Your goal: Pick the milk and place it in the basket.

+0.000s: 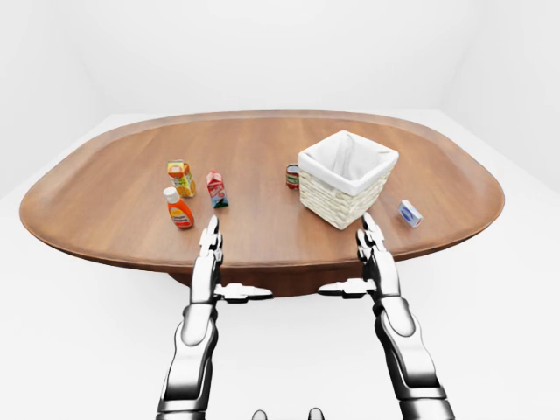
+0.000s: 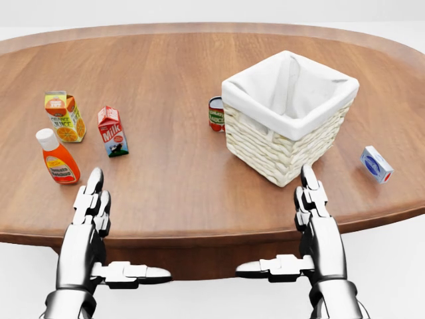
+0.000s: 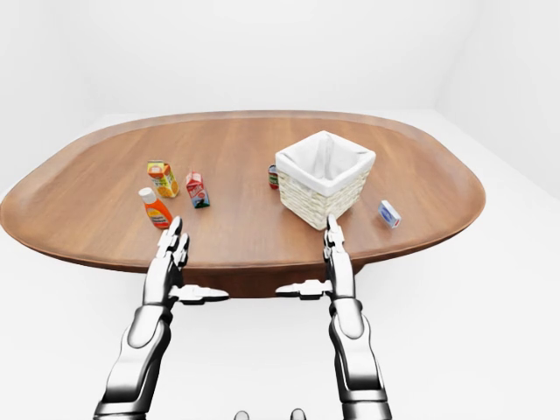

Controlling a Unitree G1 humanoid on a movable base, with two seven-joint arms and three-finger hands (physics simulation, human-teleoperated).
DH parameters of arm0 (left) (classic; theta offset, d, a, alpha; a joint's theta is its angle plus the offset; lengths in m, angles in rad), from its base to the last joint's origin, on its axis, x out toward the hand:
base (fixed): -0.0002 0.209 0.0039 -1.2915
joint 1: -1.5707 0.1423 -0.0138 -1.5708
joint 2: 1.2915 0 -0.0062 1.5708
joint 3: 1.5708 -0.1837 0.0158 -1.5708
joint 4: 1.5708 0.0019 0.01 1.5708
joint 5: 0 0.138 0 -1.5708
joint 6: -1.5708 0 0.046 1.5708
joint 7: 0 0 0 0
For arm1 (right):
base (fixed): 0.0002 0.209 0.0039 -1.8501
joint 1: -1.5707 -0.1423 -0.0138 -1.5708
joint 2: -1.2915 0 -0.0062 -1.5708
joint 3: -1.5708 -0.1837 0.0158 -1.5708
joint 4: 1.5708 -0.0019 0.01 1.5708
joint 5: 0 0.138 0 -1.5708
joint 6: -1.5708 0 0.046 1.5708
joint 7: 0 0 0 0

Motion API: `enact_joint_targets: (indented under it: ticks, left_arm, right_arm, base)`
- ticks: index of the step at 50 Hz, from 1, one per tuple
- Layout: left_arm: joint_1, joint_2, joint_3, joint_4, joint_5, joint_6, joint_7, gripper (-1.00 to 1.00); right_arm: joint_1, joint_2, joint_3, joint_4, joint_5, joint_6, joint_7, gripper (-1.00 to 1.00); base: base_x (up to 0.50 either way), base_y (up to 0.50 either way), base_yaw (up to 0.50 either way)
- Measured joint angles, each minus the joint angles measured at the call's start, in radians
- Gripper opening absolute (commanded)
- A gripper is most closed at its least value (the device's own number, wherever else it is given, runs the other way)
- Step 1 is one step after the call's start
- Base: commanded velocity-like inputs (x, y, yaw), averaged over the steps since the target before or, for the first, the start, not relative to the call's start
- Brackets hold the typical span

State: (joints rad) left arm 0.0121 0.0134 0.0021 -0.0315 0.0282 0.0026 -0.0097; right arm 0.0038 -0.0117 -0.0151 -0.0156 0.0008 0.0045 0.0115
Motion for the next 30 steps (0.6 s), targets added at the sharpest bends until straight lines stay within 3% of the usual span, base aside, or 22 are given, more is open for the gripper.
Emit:
enact_joint_targets:
  ticks: [12, 19, 22, 30]
  left_arm:
    - [0.070, 0.004, -0.044, -0.209, 0.141, 0.038, -0.032, 1.00]
    - [0.125, 0.005, -0.064, -0.368, 0.193, 0.085, -0.060, 1.00]
    - [0.144, 0.005, -0.073, -0.443, 0.214, 0.085, -0.072, 1.00]
    - [0.181, 0.010, -0.111, -0.643, 0.273, 0.085, -0.100, 1.00]
  right_arm:
    - [0.067, -0.007, -0.023, -0.150, -0.031, 0.052, 0.022, 1.00]
    - [0.115, -0.003, -0.022, -0.250, -0.044, 0.069, 0.037, 1.00]
    - [0.131, -0.002, -0.023, -0.301, -0.045, 0.083, 0.045, 1.00]
    - [0.163, 0.002, -0.024, -0.422, -0.056, 0.083, 0.059, 1.00]
  base:
    - [0.00, 0.00, 0.00]
    - [0.00, 0.00, 0.00]
    - [0.00, 0.00, 0.00]
    - [0.00, 0.00, 0.00]
